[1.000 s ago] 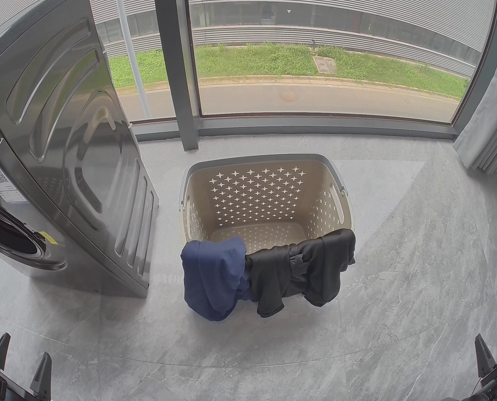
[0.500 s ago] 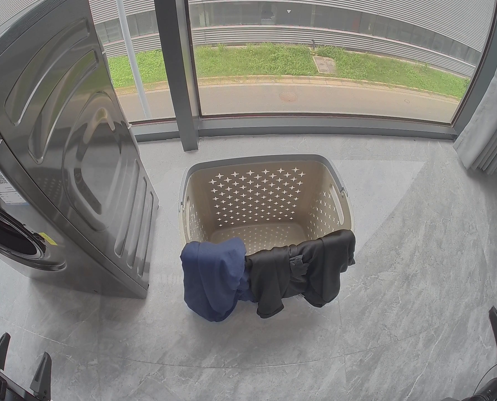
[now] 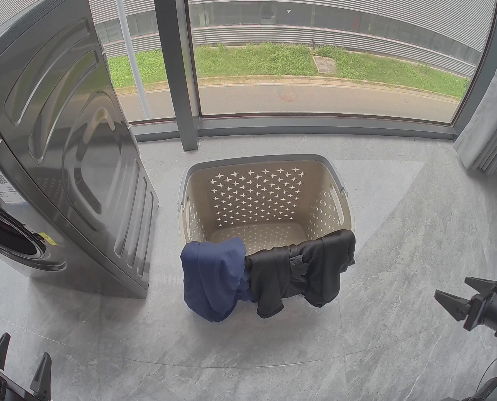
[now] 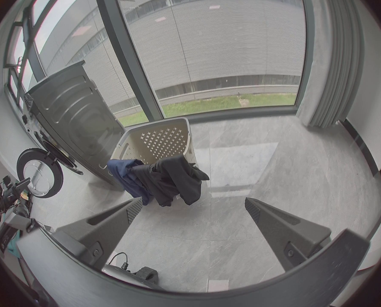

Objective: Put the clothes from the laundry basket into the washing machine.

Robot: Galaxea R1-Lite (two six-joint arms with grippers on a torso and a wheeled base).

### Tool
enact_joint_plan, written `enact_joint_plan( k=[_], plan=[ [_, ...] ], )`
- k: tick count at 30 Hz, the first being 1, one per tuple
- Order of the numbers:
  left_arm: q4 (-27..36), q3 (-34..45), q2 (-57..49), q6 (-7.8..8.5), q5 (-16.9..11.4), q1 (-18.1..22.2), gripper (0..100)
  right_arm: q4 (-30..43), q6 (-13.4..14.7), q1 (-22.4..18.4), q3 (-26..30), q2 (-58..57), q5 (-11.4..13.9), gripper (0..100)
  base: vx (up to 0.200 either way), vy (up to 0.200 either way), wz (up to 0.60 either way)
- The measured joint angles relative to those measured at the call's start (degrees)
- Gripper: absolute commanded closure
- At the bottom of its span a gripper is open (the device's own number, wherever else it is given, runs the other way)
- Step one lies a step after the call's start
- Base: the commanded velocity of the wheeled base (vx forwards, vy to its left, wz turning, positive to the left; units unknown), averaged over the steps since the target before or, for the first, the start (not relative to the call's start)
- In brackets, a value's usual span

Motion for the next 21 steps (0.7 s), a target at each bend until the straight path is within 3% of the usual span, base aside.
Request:
enact_joint_plan(
  k=[10, 21],
  plan=[
    [0.0, 0.0, 0.0, 0.0, 0.0, 0.0, 0, -15.7, 3.2, 5.6, -2.9, 26.0, -3.8, 0, 0.0, 0.0, 0.0],
    [0.0, 0.0, 0.0, 0.0, 0.0, 0.0, 0, -18.3, 4.4, 10.7, -11.8, 42.6, -4.8, 0, 0.0, 0.0, 0.0]
  ],
)
